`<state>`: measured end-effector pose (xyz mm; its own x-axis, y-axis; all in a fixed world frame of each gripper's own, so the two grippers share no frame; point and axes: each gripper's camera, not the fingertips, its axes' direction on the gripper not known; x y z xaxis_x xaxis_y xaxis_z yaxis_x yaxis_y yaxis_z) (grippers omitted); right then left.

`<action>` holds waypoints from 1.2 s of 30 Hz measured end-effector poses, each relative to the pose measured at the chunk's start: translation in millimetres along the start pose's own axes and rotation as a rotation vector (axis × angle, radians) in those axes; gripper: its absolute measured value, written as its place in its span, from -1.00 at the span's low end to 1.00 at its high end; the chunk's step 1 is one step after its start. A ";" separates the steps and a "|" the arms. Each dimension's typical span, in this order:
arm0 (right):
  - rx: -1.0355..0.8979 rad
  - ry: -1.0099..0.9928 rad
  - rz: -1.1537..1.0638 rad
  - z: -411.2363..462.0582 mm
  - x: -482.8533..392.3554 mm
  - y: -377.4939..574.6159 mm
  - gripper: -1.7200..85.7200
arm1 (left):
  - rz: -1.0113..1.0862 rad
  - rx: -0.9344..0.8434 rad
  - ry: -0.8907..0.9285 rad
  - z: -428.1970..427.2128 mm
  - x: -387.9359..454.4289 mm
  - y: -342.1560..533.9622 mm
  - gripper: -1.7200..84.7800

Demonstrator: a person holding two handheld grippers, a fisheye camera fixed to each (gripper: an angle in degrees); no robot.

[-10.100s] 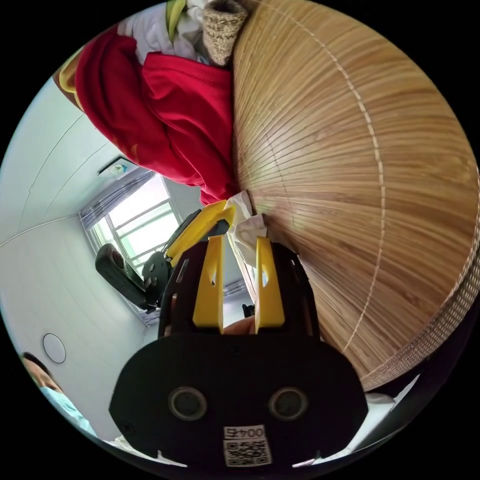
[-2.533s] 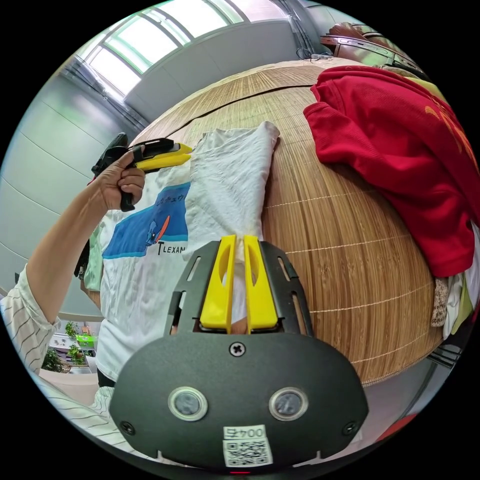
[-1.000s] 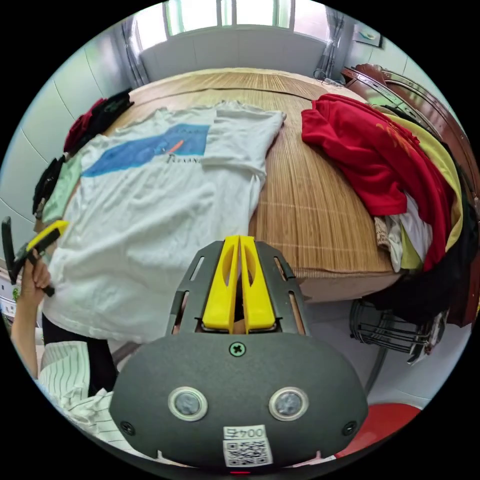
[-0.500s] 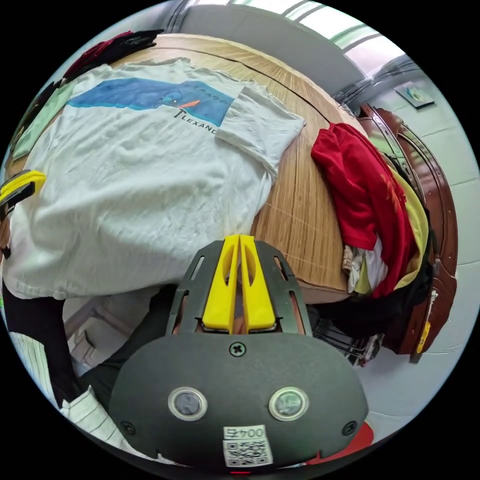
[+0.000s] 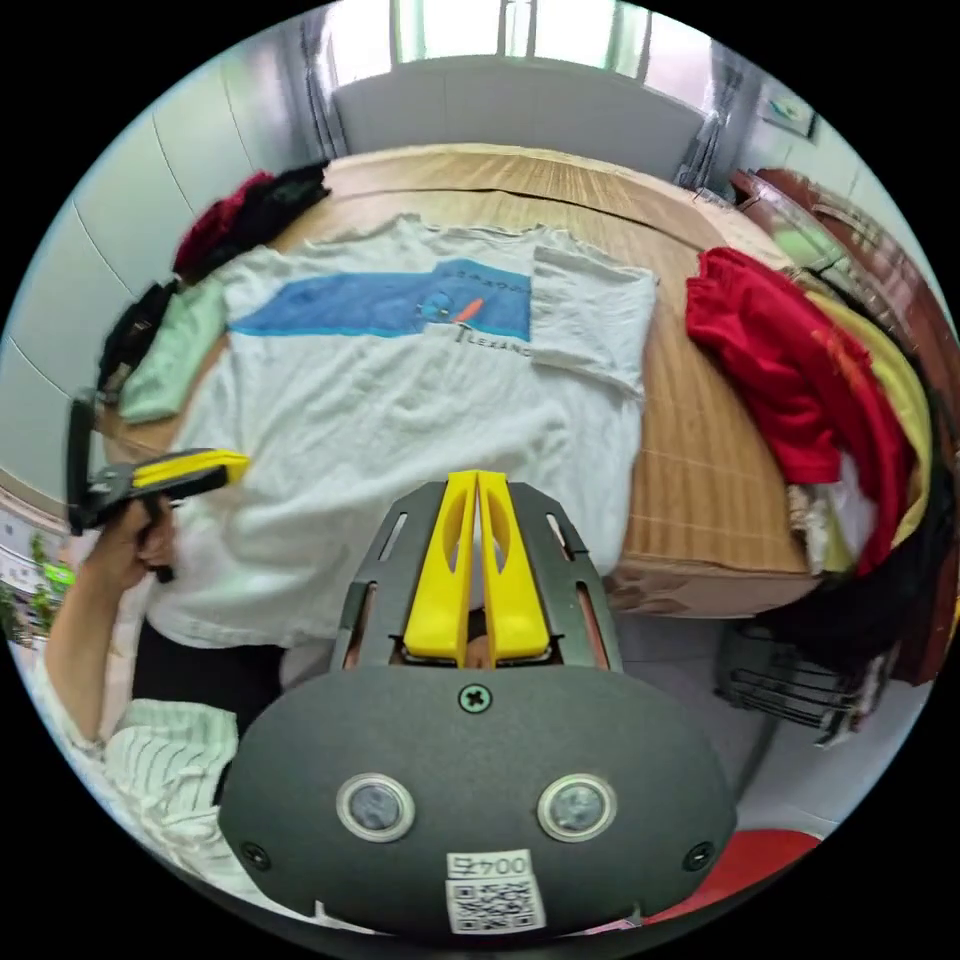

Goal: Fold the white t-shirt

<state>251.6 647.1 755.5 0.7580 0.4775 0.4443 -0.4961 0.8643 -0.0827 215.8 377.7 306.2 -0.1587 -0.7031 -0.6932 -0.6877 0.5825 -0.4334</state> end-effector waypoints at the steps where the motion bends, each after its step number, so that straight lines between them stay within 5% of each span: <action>1: 0.007 -0.073 0.020 -3.8 8.7 4.7 -0.95 | -0.012 0.025 0.042 -12.3 -7.5 -1.2 -0.94; 5: 0.086 -0.571 0.171 -8.4 90.4 44.4 -0.90 | -0.167 0.179 0.171 -62.4 -61.0 -7.6 -0.94; 10: 0.224 -0.883 0.400 6.3 176.9 85.5 -0.86 | -0.619 0.328 0.321 -110.7 -212.0 -28.9 -0.91; 19: 0.196 -0.895 0.404 8.2 223.5 71.6 -0.86 | -0.728 0.273 -0.019 -143.4 -325.5 -125.2 -0.80; 26: 0.310 -0.890 0.532 10.1 270.3 85.2 -0.92 | -0.598 0.325 0.072 -151.0 -298.5 -127.8 -0.83; 31: 0.397 -0.971 0.631 19.6 301.4 108.9 -0.96 | -0.374 0.265 0.103 -168.0 -211.9 -44.4 -0.80; 36: 0.379 -0.961 0.607 27.1 304.7 124.4 -0.97 | -0.395 0.193 0.017 -178.3 -179.0 69.1 -0.79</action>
<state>409.4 895.8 904.8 -0.1891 0.3390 0.9216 -0.8787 0.3605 -0.3129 70.4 471.1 503.1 0.0773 -0.8928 -0.4437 -0.5530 0.3319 -0.7642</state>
